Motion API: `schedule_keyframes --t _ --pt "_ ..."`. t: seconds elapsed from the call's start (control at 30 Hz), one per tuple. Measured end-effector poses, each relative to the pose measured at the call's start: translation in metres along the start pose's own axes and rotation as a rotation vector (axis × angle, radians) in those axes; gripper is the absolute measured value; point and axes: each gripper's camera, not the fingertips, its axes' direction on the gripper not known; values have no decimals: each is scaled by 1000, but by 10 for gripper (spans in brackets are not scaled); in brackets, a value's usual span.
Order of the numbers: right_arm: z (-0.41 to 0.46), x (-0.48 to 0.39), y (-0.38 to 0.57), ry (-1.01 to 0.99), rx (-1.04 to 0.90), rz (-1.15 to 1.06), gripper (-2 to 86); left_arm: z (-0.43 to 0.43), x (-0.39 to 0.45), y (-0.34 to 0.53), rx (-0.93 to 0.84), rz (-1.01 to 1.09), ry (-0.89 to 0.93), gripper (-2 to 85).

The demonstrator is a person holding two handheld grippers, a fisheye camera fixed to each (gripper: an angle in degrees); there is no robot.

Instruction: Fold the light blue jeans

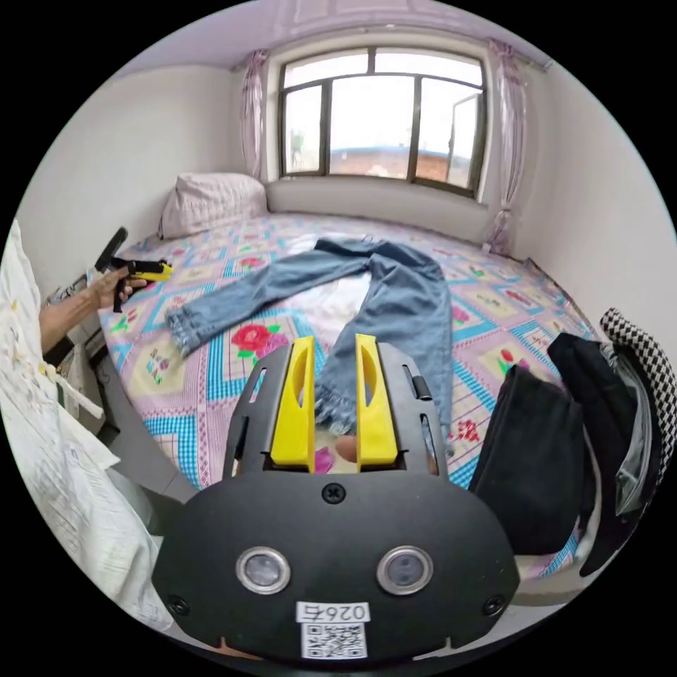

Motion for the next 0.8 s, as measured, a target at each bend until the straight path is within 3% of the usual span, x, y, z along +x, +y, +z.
schedule_keyframes --t 0.07,0.23,0.3,0.37,0.4,0.43,0.5,0.63,0.8 --pt "31 -19 4 24 -66 -20 106 30 -3 1 -101 -17 -79 313" --pt "106 -51 -3 111 -210 -99 146 91 3 -17 -274 38 -137 335" --pt "137 -54 -10 175 -268 -118 146 100 9 -27 -267 57 -187 300" --pt "160 -52 -16 211 -317 -119 130 114 20 -36 -289 115 -286 172" --pt "175 -47 -19 218 -347 -113 79 117 24 -39 -308 155 -276 131" --pt "179 -45 -21 203 -341 -105 54 123 30 -44 -362 212 -160 82" --pt "193 -38 -33 197 -378 -71 5 126 31 -47 -427 226 -103 55" --pt "177 -39 -52 87 -387 -79 -9 80 19 -22 -359 218 68 50" --pt "111 -66 -31 -202 -391 -93 -10 12 -27 52 -243 86 269 43"
